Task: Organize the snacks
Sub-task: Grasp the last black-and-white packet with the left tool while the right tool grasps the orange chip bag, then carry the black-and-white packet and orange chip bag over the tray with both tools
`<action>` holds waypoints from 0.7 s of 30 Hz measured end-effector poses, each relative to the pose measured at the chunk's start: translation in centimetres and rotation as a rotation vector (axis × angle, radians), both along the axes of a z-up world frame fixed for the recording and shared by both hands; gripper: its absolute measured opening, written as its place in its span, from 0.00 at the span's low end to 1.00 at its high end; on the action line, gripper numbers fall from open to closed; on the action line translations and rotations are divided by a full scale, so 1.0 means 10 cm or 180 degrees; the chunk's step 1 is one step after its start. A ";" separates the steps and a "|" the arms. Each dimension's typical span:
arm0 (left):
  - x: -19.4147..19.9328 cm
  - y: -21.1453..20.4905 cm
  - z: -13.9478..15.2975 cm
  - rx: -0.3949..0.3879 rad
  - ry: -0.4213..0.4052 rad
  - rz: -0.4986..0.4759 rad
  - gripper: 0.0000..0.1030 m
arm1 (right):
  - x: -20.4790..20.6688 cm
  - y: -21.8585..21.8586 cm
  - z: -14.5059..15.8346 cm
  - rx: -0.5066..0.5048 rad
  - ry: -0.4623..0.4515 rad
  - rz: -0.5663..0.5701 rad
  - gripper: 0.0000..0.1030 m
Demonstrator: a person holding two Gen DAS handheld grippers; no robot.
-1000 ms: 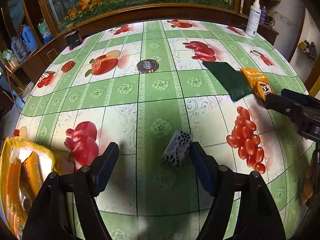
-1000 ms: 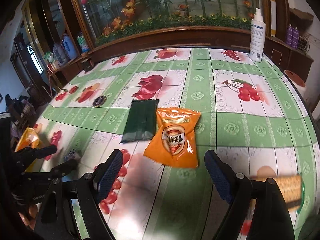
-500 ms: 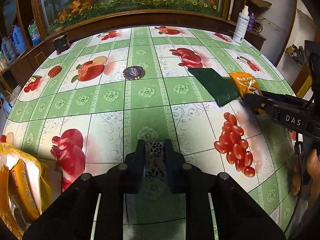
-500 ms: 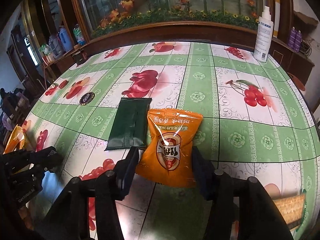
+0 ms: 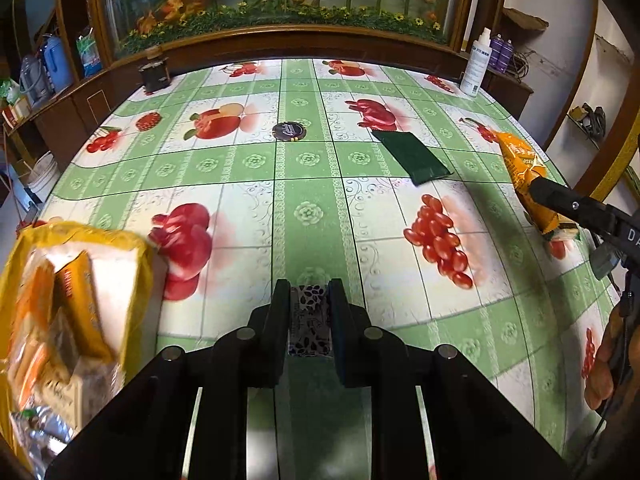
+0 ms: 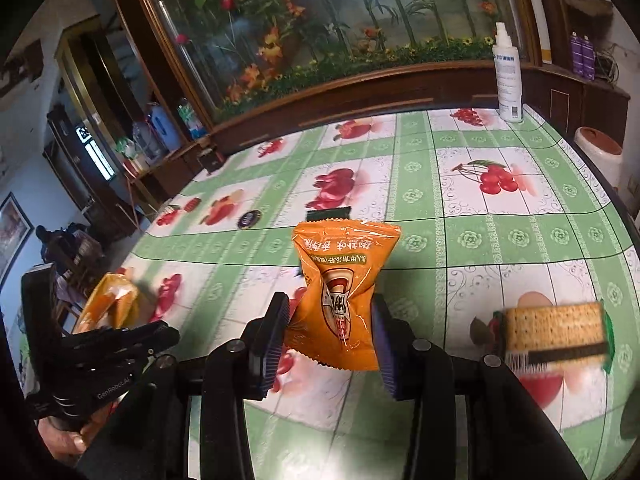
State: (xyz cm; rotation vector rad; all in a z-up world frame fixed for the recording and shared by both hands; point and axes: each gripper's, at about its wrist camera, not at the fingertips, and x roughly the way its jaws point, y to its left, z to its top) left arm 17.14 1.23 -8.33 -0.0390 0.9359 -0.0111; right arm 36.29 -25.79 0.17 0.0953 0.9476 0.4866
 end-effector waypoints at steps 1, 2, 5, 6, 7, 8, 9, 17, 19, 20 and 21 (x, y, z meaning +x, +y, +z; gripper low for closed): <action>-0.07 0.01 0.05 0.0017 -0.0023 0.0022 0.16 | -0.05 -0.01 0.05 0.0045 -0.0013 0.0002 0.41; -0.13 0.02 0.09 0.0026 -0.0043 0.0039 0.16 | -0.11 -0.02 0.09 0.0105 -0.0017 0.0009 0.41; -0.30 0.06 0.22 0.0087 -0.0120 0.0105 0.16 | -0.30 -0.01 0.22 0.0243 -0.0048 0.0040 0.40; -0.35 0.08 0.25 0.0108 -0.0143 0.0124 0.16 | -0.37 0.00 0.26 0.0266 -0.0061 0.0056 0.40; -0.40 0.09 0.29 0.0135 -0.0168 0.0144 0.16 | -0.44 0.01 0.29 0.0303 -0.0069 0.0074 0.40; -0.46 0.11 0.32 0.0170 -0.0199 0.0164 0.16 | -0.49 0.03 0.31 0.0324 -0.0071 0.0089 0.40; -0.51 0.12 0.35 0.0195 -0.0227 0.0181 0.16 | -0.55 0.06 0.33 0.0348 -0.0070 0.0110 0.40; -0.93 0.30 0.60 0.0333 -0.0488 0.0366 0.16 | -0.92 0.29 0.45 0.0518 -0.0051 0.0288 0.40; -1.00 0.35 0.65 0.0358 -0.0542 0.0408 0.16 | -1.01 0.39 0.48 0.0523 -0.0056 0.0362 0.40; -1.04 0.39 0.67 0.0369 -0.0570 0.0432 0.16 | -1.05 0.44 0.50 0.0524 -0.0063 0.0391 0.40; -1.08 0.42 0.70 0.0380 -0.0599 0.0457 0.16 | -1.08 0.48 0.52 0.0529 -0.0069 0.0421 0.40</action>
